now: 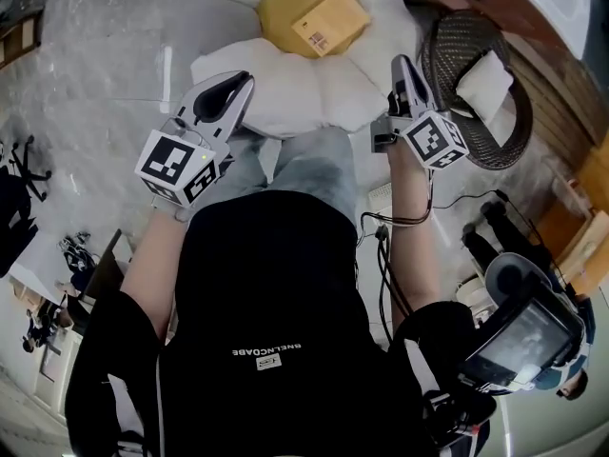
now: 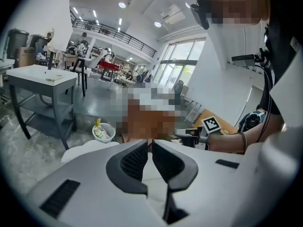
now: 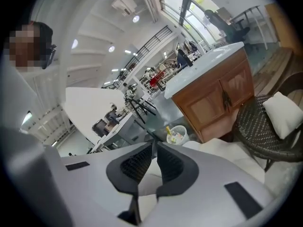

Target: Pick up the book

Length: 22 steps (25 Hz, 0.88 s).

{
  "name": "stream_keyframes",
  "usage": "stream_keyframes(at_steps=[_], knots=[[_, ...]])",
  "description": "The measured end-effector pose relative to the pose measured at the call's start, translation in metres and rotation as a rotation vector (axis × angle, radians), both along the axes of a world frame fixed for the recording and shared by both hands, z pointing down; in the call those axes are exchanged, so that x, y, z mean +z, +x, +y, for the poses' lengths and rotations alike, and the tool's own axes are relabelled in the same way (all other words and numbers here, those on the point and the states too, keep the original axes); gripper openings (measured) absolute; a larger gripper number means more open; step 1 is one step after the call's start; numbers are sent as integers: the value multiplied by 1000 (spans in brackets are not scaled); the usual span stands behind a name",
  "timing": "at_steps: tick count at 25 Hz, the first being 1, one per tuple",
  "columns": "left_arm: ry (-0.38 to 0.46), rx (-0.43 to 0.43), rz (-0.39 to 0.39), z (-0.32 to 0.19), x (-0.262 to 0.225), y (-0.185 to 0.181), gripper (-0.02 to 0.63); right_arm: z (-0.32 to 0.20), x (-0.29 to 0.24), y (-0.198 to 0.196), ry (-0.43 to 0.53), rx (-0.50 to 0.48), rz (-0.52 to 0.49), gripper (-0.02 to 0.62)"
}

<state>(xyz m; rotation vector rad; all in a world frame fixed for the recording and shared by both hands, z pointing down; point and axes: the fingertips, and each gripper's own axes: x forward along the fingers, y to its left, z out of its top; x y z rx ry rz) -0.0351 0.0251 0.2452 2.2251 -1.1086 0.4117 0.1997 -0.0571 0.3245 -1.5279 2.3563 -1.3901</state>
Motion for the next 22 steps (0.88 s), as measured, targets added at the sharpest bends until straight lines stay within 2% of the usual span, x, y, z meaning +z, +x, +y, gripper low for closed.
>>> stream_keyframes(at_steps=[10, 13, 18, 22], knots=[[-69, -10, 0, 6, 63, 3, 20, -13, 93, 18, -119, 40, -24, 28], [-96, -12, 9, 5, 81, 2, 51, -26, 117, 21, -130, 50, -33, 34], [-127, -12, -3, 5, 112, -5, 63, -44, 163, 21, -171, 53, -59, 96], [-154, -49, 6, 6, 136, -15, 64, -51, 195, 16, -194, 27, -41, 116]])
